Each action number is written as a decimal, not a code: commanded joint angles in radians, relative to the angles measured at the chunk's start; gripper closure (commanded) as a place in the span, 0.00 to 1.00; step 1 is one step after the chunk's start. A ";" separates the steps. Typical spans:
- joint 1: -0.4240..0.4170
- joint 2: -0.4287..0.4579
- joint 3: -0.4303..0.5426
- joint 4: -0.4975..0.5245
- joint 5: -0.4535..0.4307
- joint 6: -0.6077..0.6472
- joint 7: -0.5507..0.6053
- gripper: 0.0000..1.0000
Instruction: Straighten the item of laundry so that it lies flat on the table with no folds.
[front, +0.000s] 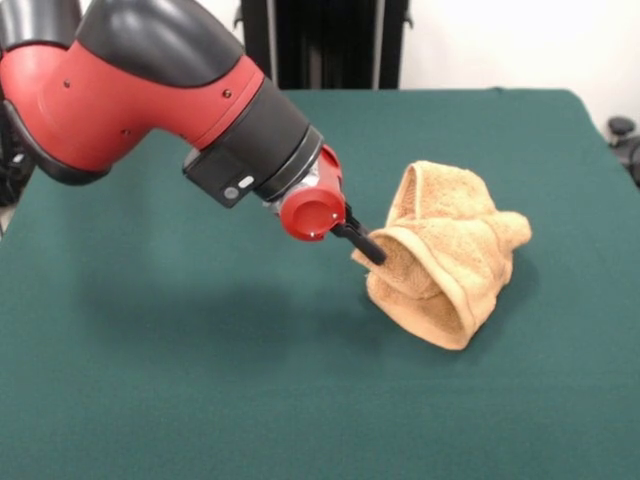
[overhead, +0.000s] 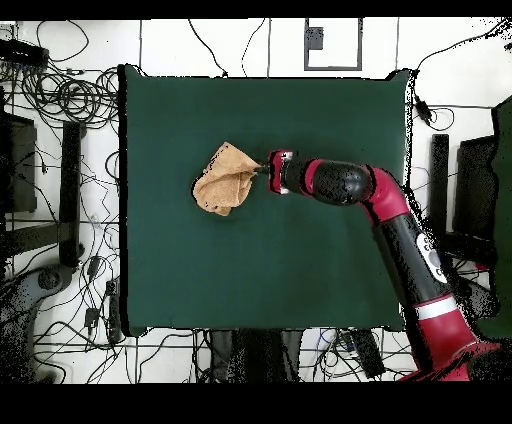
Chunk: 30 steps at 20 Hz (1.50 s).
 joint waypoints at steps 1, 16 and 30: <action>0.083 -0.027 -0.075 -0.027 -0.014 -0.041 -0.005 1.00; 0.204 -0.690 -0.340 -0.059 0.174 0.356 0.479 1.00; 0.217 -0.942 -0.399 -0.196 0.102 0.740 0.211 1.00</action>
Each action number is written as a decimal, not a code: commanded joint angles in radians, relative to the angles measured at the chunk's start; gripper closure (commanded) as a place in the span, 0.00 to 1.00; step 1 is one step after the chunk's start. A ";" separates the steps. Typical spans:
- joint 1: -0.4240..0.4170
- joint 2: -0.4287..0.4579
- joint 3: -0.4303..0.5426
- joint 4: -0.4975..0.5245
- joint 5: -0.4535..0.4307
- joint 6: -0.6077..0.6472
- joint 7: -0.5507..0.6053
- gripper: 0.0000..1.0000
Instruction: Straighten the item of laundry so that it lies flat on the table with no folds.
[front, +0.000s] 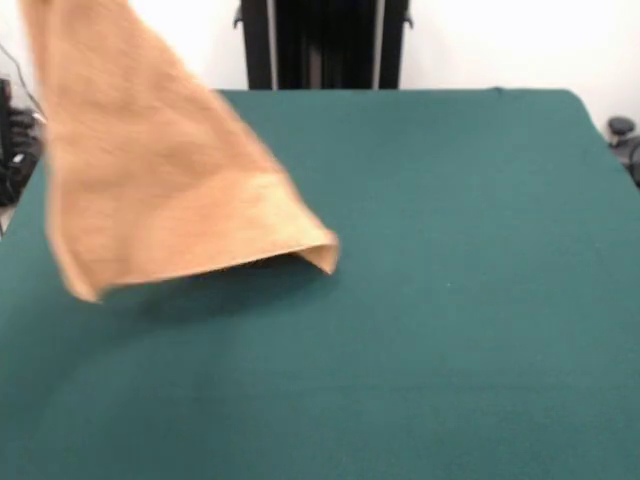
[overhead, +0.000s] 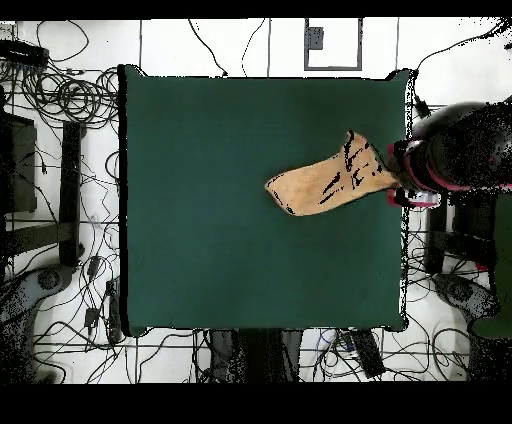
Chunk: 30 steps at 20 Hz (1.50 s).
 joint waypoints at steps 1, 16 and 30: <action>0.048 -0.093 -0.080 -0.025 -0.020 0.130 0.090 1.00; 0.023 -0.120 -0.048 0.052 0.142 -0.112 0.211 1.00; 0.059 -0.120 -0.119 0.031 0.088 -0.406 0.205 1.00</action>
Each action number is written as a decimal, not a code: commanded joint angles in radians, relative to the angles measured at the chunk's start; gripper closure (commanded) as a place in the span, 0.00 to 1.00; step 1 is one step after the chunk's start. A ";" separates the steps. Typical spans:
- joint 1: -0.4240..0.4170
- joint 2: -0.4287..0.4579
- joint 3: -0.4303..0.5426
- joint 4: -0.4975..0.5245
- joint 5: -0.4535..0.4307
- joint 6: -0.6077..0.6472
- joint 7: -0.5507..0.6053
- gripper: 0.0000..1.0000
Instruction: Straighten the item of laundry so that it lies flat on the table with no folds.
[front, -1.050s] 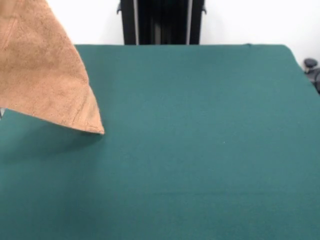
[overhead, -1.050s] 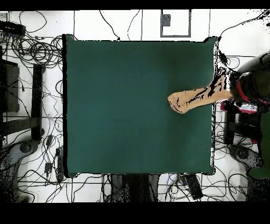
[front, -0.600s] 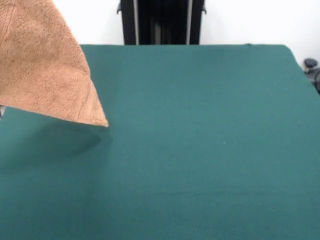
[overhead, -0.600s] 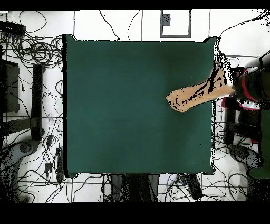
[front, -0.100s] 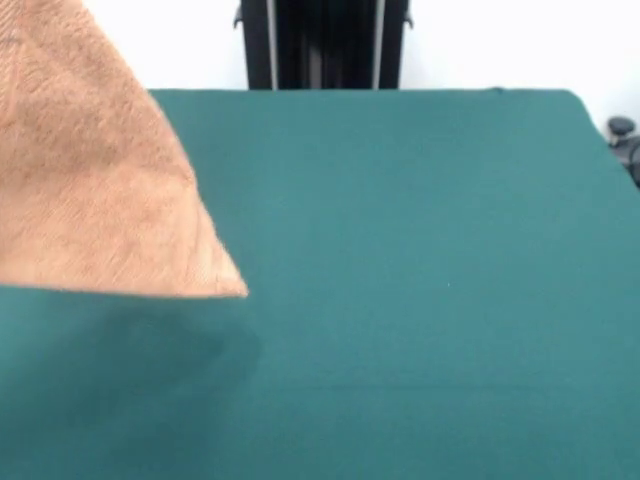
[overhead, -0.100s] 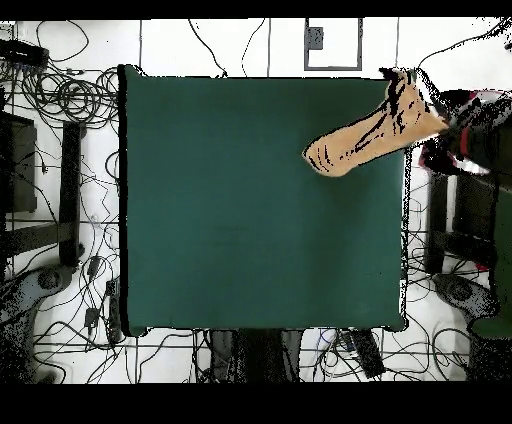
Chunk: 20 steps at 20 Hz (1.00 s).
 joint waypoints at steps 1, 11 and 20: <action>0.042 0.016 -0.059 0.091 -0.028 -0.112 0.190 1.00; 0.041 0.013 -0.105 0.084 -0.121 -0.328 0.161 1.00; 0.153 0.127 -0.228 0.112 -0.310 -0.745 0.353 1.00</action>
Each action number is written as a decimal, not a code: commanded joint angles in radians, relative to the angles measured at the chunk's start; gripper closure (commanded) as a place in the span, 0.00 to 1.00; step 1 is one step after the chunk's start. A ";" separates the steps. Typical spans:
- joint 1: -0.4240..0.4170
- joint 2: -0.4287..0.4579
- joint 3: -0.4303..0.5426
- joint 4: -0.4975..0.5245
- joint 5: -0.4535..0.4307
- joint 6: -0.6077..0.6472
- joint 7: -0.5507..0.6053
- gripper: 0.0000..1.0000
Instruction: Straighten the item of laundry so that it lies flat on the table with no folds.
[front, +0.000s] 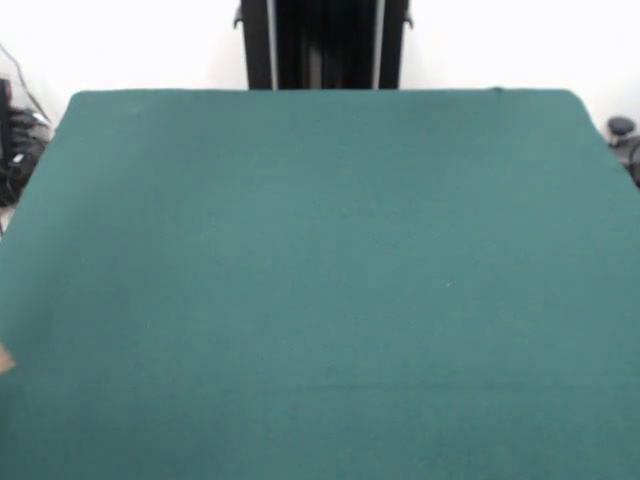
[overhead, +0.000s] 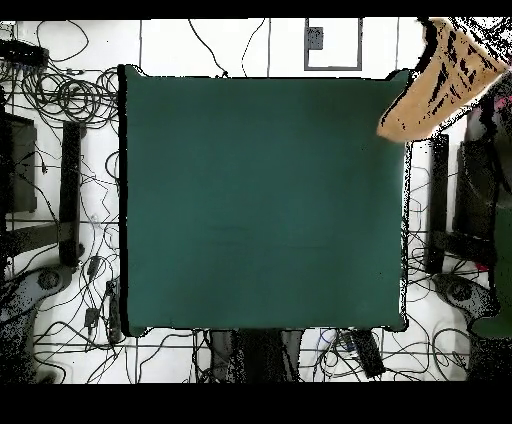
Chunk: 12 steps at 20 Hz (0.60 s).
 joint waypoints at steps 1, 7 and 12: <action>0.108 0.098 -0.093 0.108 -0.082 -0.170 0.345 1.00; 0.167 0.129 -0.180 0.083 -0.060 -0.226 0.376 1.00; 0.316 0.193 -0.369 0.036 -0.045 -0.173 0.560 1.00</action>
